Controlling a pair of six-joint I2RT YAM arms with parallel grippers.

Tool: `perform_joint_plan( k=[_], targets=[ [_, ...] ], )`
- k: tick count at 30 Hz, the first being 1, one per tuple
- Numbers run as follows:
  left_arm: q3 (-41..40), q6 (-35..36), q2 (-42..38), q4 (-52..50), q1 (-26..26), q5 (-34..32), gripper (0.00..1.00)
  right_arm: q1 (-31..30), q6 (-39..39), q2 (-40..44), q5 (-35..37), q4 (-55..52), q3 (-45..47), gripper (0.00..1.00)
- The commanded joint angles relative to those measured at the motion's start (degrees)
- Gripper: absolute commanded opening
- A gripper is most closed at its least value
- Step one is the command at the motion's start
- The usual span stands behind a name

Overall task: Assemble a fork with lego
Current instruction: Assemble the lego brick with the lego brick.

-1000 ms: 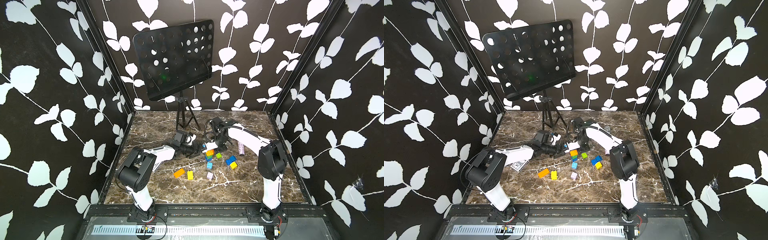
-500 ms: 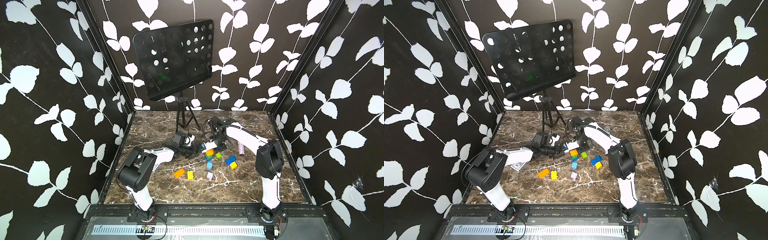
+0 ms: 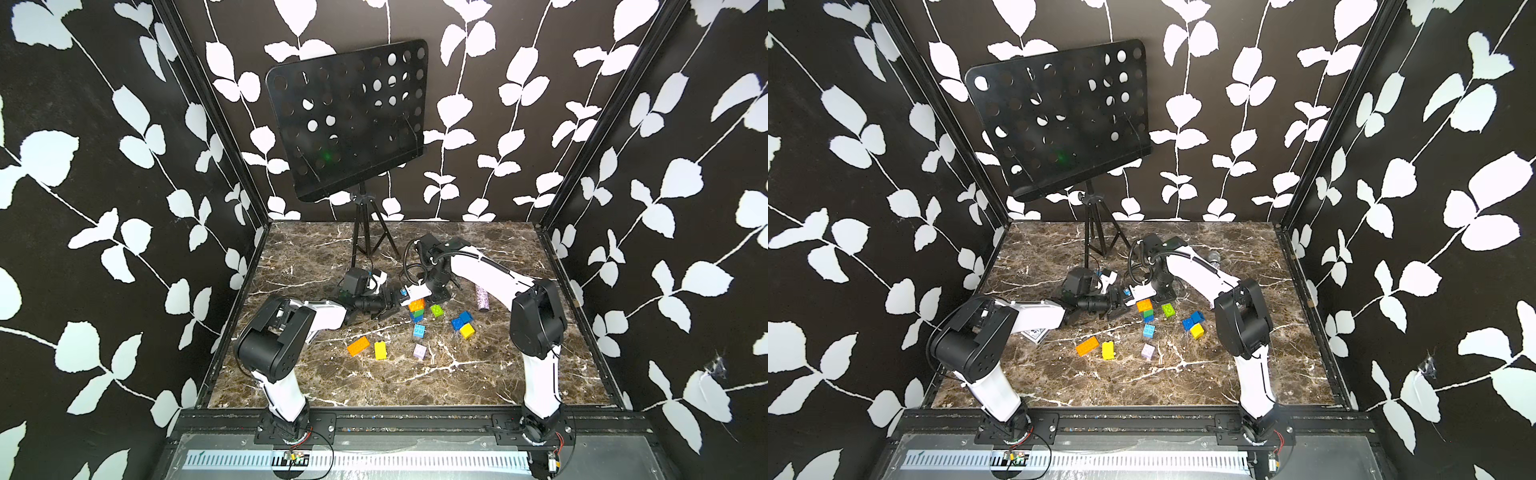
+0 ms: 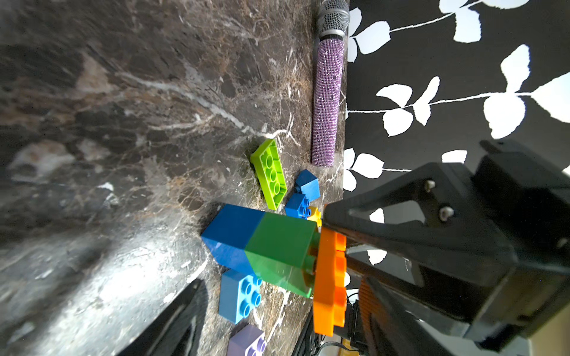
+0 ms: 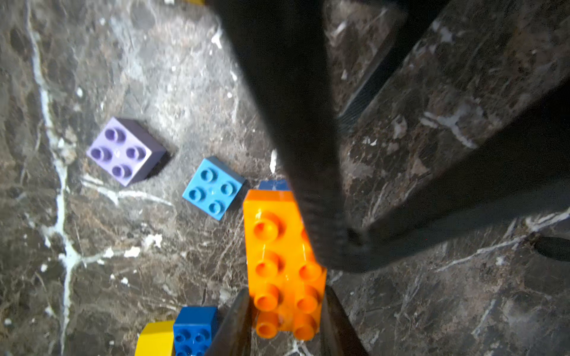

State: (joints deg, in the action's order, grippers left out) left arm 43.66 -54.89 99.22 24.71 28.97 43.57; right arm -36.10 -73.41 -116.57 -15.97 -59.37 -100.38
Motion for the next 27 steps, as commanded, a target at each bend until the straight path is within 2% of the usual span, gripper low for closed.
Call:
perform_joint_plan(
  k=[1, 11, 17, 27],
  targets=[
    [1.0, 1.5, -0.9, 2.9, 2.0, 1.8, 0.77, -3.4, -0.1, -1.4, -5.2, 5.1, 1.0, 0.30],
    [1.2, 3.7, -0.7, -1.4, 2.2, 0.1, 0.71, -3.5, 0.2, -1.3, -4.9, 3.9, 1.1, 0.31],
    [1.2, 4.8, -2.5, -3.7, 2.2, -0.9, 0.75, -3.3, 0.7, -0.8, -3.9, 1.8, -0.4, 0.32],
    [0.5, 4.6, -3.9, -4.2, 2.0, -3.8, 0.73, -3.3, 0.7, -0.2, -0.1, -2.0, -4.2, 0.31]
  ],
)
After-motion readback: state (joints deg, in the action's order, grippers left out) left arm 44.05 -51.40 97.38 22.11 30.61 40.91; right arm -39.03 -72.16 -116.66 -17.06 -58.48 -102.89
